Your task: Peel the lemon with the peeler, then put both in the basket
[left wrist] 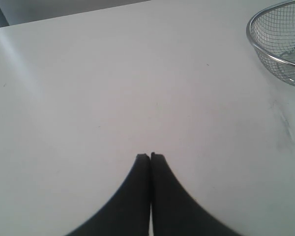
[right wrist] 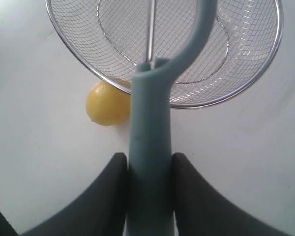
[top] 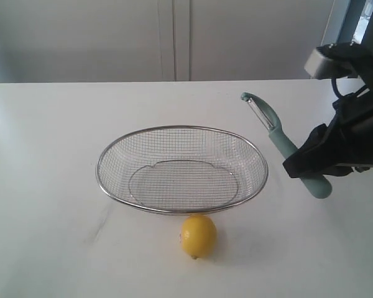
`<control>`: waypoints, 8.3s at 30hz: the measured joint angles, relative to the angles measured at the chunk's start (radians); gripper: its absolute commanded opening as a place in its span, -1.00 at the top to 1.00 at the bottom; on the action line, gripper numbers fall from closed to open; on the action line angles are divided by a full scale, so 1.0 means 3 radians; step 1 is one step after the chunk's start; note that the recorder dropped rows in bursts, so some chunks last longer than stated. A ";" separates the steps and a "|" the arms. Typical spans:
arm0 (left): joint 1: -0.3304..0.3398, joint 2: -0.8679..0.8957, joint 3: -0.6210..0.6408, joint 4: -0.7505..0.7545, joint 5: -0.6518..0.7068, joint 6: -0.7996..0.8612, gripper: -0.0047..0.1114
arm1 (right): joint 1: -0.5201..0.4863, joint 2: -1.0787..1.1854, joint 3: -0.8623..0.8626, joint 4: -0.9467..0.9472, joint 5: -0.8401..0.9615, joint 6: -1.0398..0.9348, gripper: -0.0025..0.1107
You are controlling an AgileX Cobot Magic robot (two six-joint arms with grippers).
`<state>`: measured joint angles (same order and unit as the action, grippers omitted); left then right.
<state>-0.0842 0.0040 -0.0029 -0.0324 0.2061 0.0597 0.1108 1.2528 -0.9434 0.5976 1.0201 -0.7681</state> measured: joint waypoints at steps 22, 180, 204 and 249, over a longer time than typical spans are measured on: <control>0.0000 0.0000 0.0000 0.0000 0.0000 0.0000 0.92 | 0.0000 0.0000 0.0000 0.0005 -0.0006 0.0000 0.96; -0.3427 0.4860 -0.3145 -0.0883 -0.0052 0.1368 0.85 | 0.0000 0.0002 0.0000 0.0013 -0.0283 0.0000 0.96; -0.3427 0.4661 -0.2687 -0.0522 0.0197 -0.1238 0.92 | 0.0000 0.0002 0.0000 0.0013 -0.0203 0.0000 0.96; -0.3427 0.5229 -0.2472 -0.3767 -0.1556 0.1954 -0.56 | 0.0000 0.0002 0.0000 0.0099 -0.0197 0.0080 0.96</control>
<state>-1.1123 1.5727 -0.7445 -1.1626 -0.2606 0.6460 0.1108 1.2534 -0.9434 0.6274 0.9610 -0.7439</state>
